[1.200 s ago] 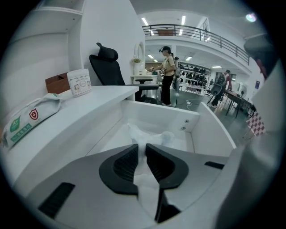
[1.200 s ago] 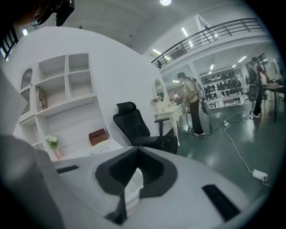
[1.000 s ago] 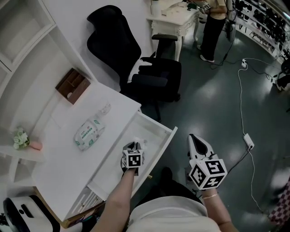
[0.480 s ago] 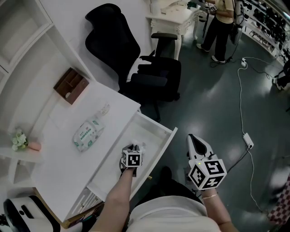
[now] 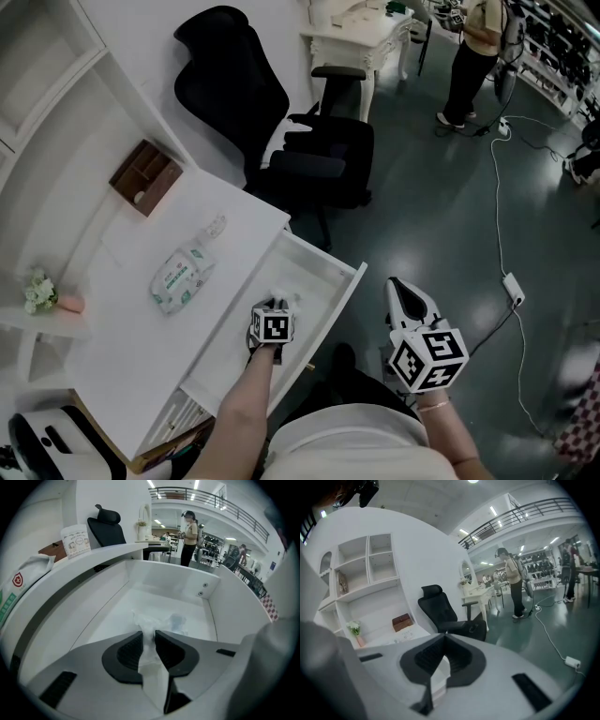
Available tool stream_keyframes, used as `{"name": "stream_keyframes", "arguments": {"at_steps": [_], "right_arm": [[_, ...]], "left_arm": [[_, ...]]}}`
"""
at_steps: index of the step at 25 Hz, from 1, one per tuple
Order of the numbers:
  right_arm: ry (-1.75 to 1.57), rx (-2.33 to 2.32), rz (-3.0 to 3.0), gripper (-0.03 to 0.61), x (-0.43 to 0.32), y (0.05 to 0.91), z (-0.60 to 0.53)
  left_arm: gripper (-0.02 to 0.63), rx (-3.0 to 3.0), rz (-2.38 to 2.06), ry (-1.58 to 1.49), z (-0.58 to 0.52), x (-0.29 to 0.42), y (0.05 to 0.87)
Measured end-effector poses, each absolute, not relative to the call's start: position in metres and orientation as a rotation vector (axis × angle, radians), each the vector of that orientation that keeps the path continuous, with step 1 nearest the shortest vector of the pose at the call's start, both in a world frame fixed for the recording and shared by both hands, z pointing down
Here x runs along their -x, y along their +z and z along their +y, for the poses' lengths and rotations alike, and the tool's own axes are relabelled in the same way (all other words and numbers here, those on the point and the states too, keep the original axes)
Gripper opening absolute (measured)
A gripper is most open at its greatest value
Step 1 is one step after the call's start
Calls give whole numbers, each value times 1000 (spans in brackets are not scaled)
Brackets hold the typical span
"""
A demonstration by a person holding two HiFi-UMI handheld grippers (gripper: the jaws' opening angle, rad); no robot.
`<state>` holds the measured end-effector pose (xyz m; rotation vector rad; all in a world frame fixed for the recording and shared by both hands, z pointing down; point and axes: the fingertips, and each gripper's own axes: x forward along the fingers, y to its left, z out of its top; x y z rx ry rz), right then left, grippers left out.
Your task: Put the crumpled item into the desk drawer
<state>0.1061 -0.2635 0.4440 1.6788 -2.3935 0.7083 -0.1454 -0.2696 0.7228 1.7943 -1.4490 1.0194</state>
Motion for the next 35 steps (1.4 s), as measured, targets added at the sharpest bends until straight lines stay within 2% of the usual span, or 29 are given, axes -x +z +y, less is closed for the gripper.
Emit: {"name": "stream_keyframes", "arguments": {"at_steps": [6,11,25,35], "right_arm": [[729,-1667,-2389,2,-104,447,-260],[732,-1650,-2397,2,-100,447,-260],[738,-1614,-2428,2,-89,446,-252],[727,-1606,-2457,2,-79,439,-244]], "left_arm": [[121,-1749,-1440,972,-271,152,724],[133,-1734,-1455,961,-272,157,723],[133,-1866,-1565,780,-281,157,651],[107,-1974,-1640,670,-276,157,596]]}}
